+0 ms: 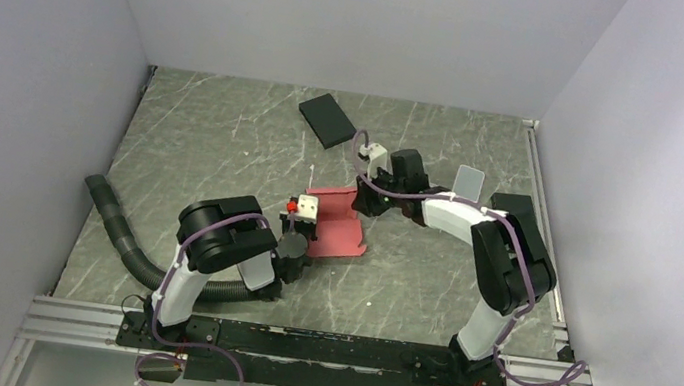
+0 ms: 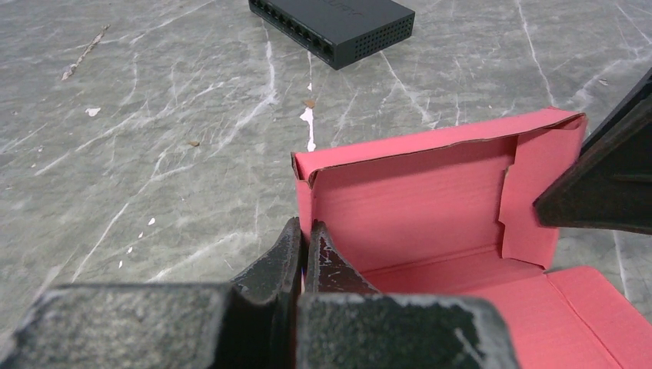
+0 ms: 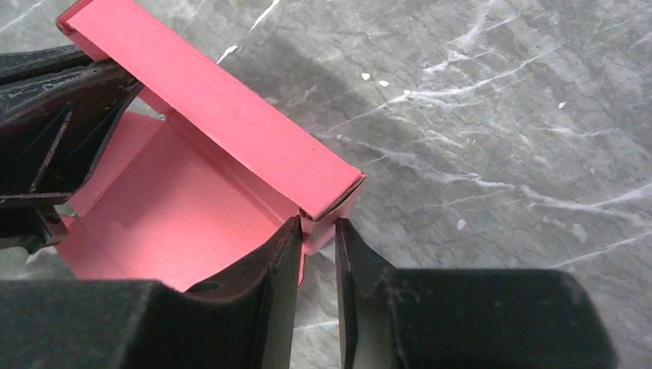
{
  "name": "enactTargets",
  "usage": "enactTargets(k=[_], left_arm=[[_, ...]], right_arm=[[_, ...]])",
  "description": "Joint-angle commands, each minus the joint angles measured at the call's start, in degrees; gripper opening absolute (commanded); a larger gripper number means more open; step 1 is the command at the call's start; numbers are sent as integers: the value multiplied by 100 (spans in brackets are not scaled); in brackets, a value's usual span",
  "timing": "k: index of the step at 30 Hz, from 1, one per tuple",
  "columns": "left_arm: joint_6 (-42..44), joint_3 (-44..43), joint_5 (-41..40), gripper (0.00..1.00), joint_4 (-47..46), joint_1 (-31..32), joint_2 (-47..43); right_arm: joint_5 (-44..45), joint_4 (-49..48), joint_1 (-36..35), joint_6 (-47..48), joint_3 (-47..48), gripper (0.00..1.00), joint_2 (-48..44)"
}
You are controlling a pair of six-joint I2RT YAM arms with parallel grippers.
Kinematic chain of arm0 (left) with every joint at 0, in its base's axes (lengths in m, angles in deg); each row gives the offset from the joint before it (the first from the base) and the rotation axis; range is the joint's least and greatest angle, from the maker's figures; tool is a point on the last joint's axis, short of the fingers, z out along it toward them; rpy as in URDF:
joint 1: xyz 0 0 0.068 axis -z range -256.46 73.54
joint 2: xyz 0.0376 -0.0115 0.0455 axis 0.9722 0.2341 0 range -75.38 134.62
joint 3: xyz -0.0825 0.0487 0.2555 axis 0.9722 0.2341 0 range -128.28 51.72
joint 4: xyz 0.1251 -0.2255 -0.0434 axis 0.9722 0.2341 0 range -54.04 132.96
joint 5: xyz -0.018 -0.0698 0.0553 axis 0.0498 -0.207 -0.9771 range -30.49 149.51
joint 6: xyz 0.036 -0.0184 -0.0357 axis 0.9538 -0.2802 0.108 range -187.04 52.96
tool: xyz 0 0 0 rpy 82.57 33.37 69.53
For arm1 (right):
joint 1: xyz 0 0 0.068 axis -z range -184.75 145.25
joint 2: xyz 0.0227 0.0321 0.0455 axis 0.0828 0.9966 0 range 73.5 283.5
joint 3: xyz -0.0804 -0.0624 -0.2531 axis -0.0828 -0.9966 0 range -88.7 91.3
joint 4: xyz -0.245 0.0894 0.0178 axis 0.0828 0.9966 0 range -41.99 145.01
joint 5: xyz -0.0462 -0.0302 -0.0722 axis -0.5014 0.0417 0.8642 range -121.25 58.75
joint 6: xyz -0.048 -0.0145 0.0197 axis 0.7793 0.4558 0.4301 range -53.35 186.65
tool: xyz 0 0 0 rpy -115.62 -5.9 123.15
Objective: Fold the paper box
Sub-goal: Fold the paper box at the center of the board.
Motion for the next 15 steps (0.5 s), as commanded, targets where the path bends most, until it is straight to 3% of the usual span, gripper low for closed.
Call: enactTargets(k=[1,5,9,15], left_arm=[[16,54,182,0,-63,193,56],[-125,82,45,0,-68,267,-17],[-275,115,-93,0,-68,319,-87],[-856,156,-315,0,283,352,-380]], right_arm=[[528,-403,-257,-184,-111,26,-82],[968,-476,-397,-261,-114,24,-75],[1476,-544,-538,-196,-167,0,-115],[2288,-548,-836,30,-147,0,-202]])
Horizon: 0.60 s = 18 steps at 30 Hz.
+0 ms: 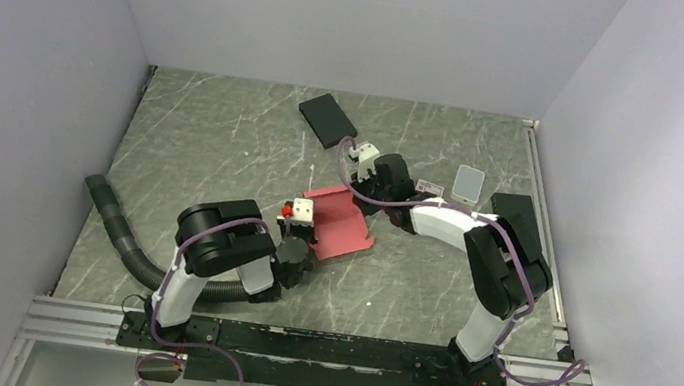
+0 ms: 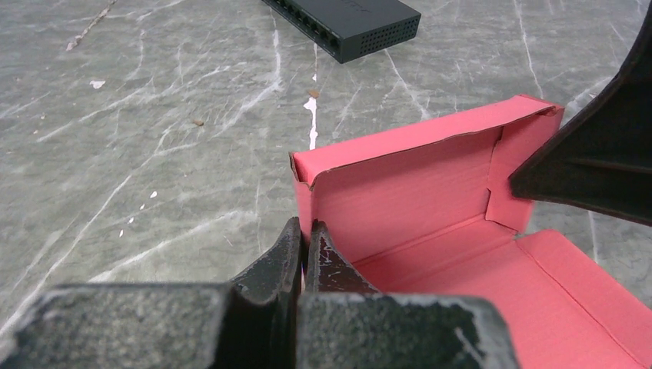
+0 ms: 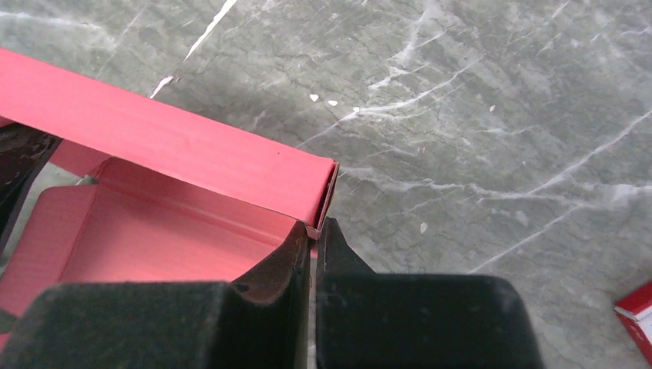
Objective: Fold the paper box
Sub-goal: Fold the paper box at the center of the board.
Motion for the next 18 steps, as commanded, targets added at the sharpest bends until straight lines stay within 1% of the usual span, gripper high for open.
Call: enactTargets(k=[1,7,9,12,14,18], left_arm=[[-663,54,88,0,528,138,-411],[-2104,-161,101,0,2562,131,-1235],[-2802,-261,136,0,3388,129,-1485],[-3490,-461,177,0,4465,122,-1699],[-3667,-535,254,0,4728,120,-1687],[-3689,-501,323,0,4517,120,-1506]], right_arm=[[691,-80,-324,256,6,0,-154],[1392,110,-554,559,224,0,-44],[1644,69,-572,548,224,0,-23],[2013,77,-598,348,330,0,73],[2041,176,-615,224,423,0,183],[1925,195,-723,316,434,0,225]])
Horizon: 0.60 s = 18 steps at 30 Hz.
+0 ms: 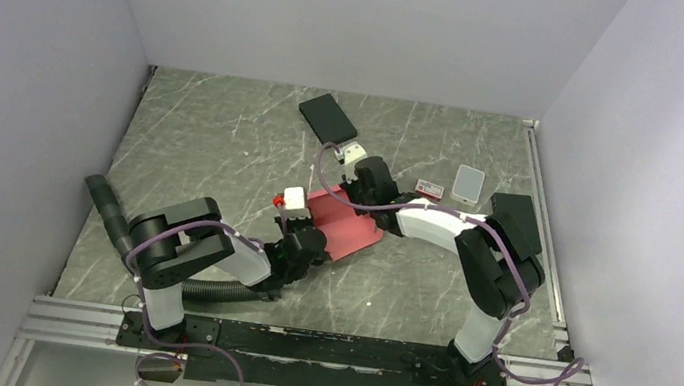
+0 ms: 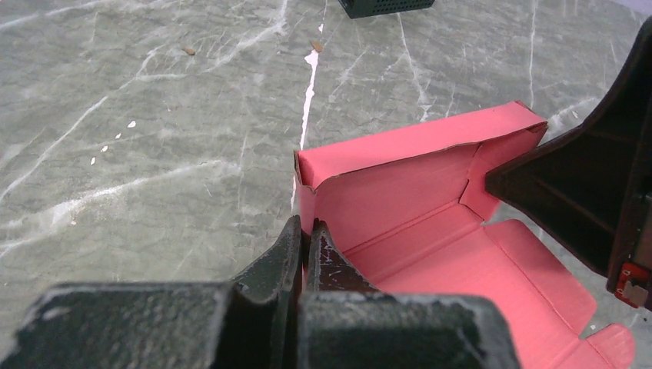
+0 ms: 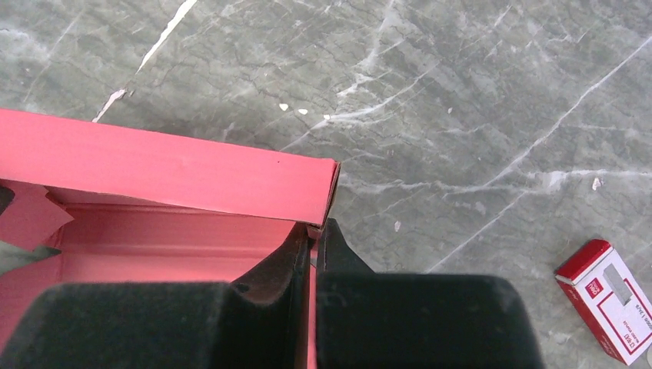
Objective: Fold the paper box
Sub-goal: Fold the paper box at the center of the board.
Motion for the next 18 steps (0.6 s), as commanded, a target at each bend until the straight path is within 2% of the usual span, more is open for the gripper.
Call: enactTargets(k=[1,4,7,18], left_arm=[[-558,-77,396,0,423,98,26],[-540,-75,367,0,407,94,58],[-626,-100,309,0,537,94,59],[-695,-210,442,0,727,94,120]], right_arm=[[263,32,-140,143,198,0,115],[26,60,-150,107,180,0,95],[-196,58,-134,-16,142,5,56],[-193,-503,149,-229,-180,13,-264]])
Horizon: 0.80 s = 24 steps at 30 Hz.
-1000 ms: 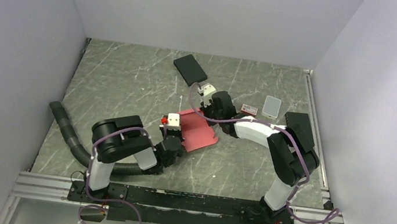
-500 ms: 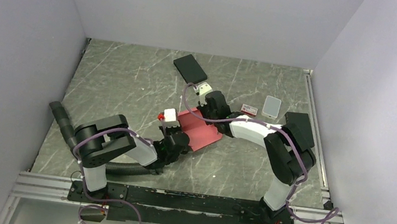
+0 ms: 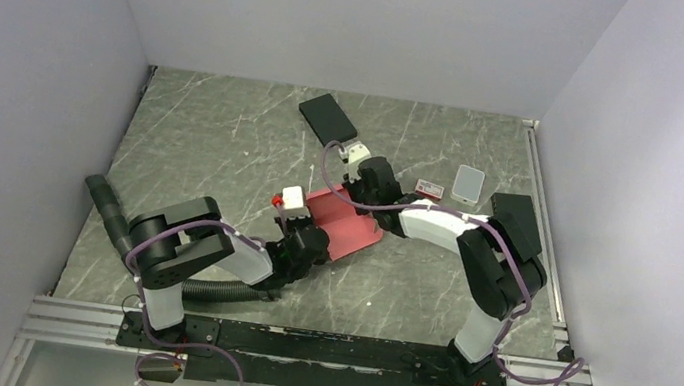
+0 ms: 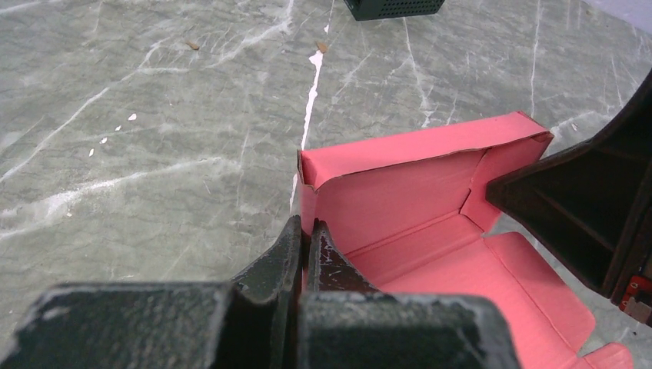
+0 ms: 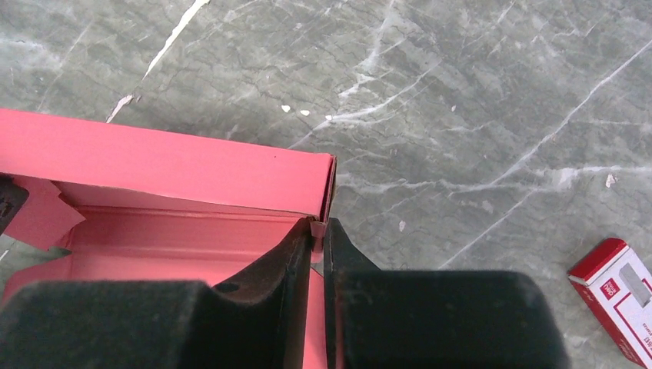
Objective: Fold the paper box
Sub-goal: Fold the paper box at the center of the board.
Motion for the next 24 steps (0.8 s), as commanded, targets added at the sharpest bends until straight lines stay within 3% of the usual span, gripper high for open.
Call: enactTargets(k=[1,24], left_arm=[[-225,-116,611,0,430,92,121],[-878,-267,1067,0,1045,87,-149]], right_arm=[[-65,-477,69,-58,-173,14,-272],[178,-807,63,-183,-282,16,-197]])
